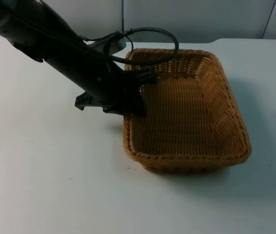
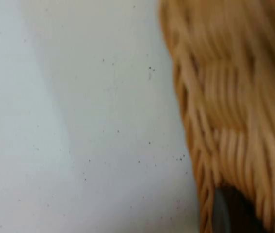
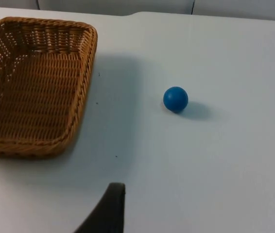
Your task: Pick up the basket with the left hand and place the ball into the basket with the right hand.
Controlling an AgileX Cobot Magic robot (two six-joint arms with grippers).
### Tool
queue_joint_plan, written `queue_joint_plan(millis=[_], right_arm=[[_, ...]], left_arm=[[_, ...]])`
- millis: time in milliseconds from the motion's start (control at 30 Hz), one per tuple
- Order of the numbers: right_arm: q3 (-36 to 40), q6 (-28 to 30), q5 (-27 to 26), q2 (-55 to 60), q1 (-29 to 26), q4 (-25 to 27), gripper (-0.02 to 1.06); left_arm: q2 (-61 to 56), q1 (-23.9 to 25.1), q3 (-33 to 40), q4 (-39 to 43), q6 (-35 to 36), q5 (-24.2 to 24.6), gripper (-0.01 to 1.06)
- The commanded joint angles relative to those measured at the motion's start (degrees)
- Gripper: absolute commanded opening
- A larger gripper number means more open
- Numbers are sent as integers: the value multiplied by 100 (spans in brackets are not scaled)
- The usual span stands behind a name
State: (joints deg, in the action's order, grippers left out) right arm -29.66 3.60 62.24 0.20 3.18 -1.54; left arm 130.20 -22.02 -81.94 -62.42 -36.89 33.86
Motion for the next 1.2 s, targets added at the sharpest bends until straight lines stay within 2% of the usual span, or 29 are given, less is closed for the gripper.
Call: queue_joint_plan(millis=[0, 200, 400, 567, 933, 1167], right_arm=[[39, -22, -57, -20, -45, -28, 104], [39, -22, -57, -20, -45, -28, 104], [39, -22, -57, -20, -45, -28, 104], [39, -22, -57, -20, -45, -28, 104], [39, -22, -57, -20, -45, -28, 104], [39, -9, -57, -20, -45, -17, 104]], left_arm=[[-26, -42, -27, -48, -40, -103, 0], [-41, -42, -27, -216, 121, -157, 0], [-315, -32, 102, -39, 772, -157, 0], [-908, -32, 559, 10, 861, -231, 0], [-2738, 315, 2221, -3, 1095, -251, 0], [-3040, 365, 2478, 136, 1120, -68, 0]])
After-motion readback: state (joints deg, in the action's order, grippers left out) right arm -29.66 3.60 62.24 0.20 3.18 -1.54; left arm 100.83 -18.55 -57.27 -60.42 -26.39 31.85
